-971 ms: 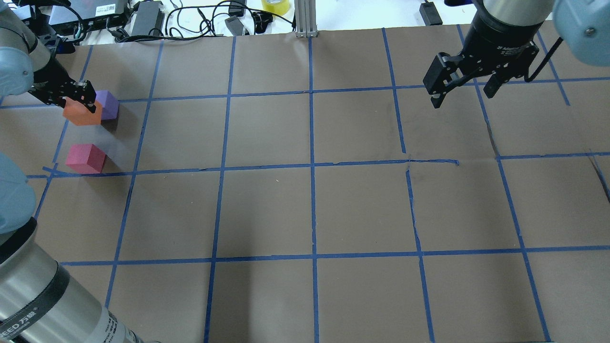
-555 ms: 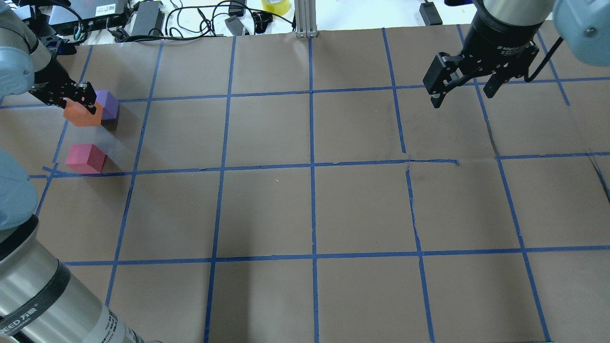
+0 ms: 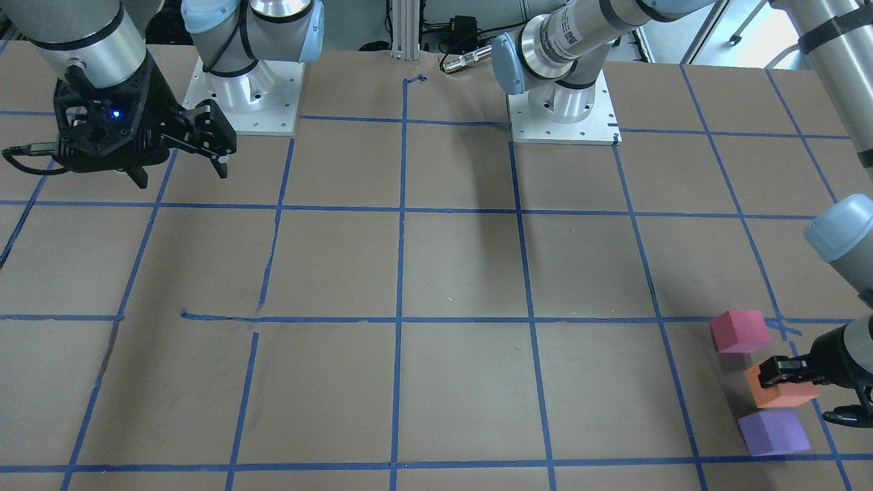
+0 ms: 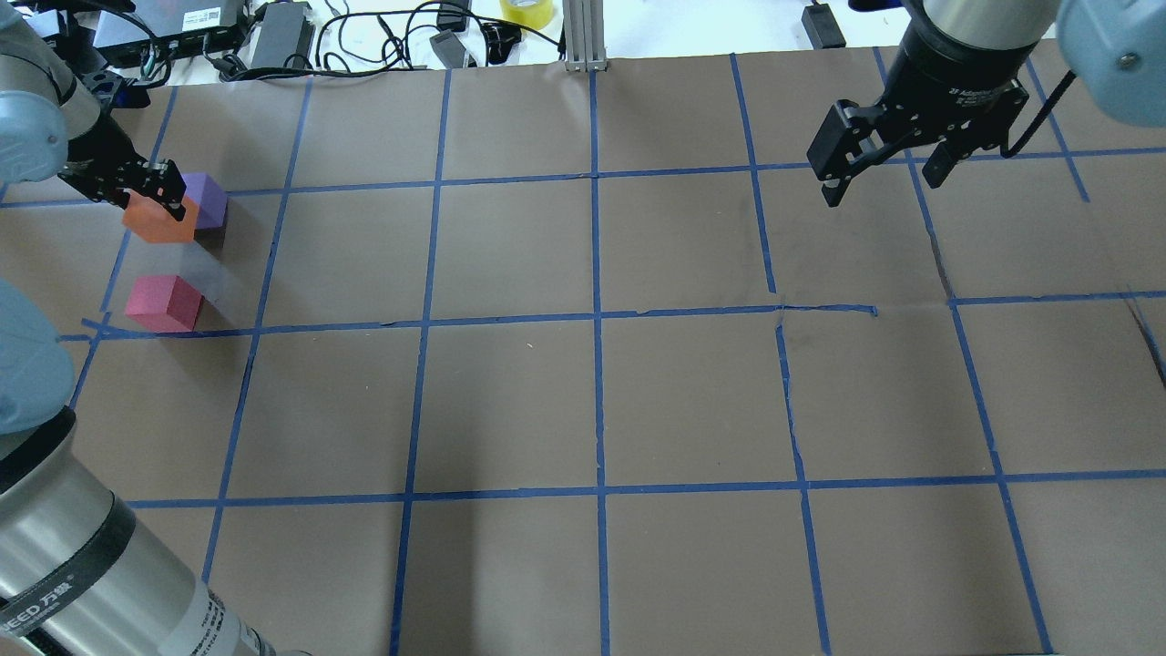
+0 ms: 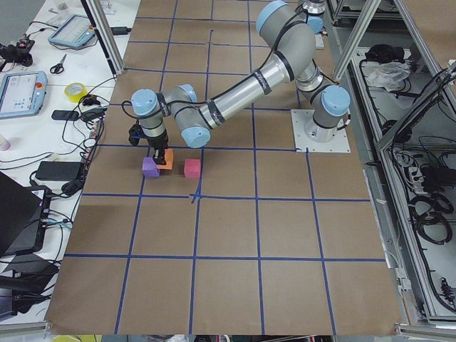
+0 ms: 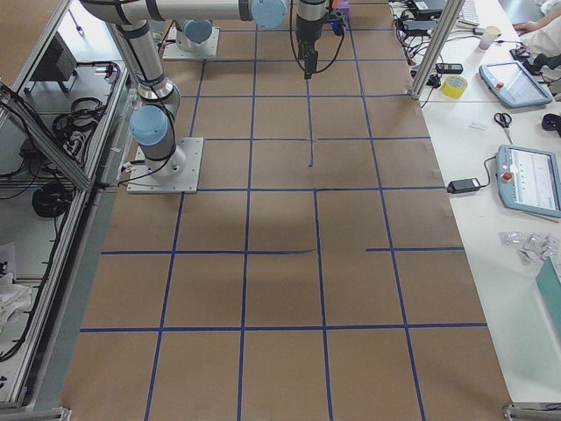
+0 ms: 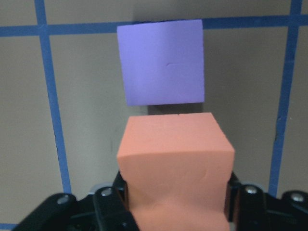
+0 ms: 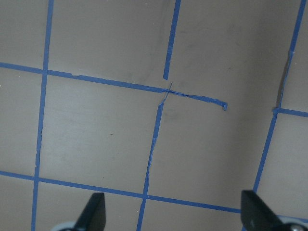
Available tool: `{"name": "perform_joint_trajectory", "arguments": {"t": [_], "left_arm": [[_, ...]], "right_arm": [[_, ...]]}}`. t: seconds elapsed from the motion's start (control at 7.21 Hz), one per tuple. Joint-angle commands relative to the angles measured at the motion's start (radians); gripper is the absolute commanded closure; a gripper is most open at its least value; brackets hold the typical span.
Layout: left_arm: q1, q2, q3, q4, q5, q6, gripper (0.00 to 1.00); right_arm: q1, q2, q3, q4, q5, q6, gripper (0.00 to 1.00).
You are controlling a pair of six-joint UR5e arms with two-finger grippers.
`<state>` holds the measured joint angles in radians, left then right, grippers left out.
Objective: Arrange blocks in a line
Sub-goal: 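Lower the orange cube between the purple and pink cubes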
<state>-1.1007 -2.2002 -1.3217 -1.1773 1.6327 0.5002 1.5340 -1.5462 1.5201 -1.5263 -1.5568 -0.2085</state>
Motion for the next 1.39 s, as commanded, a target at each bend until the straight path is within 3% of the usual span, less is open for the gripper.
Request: {"name": "perform_joint_trajectory", "arguments": {"t": [0.0, 1.25], "left_arm": [[0.012, -0.004, -0.016, -0.001, -0.032, 0.001, 1.00], [0.027, -0.056, -0.027, 0.013, -0.022, 0.008, 1.00]], "right_arm": [[0.000, 0.000, 0.000, 0.000, 0.003, 0.000, 0.00], [0.000, 0.006, -0.001, -0.032, -0.012, 0.001, 0.00]]}}
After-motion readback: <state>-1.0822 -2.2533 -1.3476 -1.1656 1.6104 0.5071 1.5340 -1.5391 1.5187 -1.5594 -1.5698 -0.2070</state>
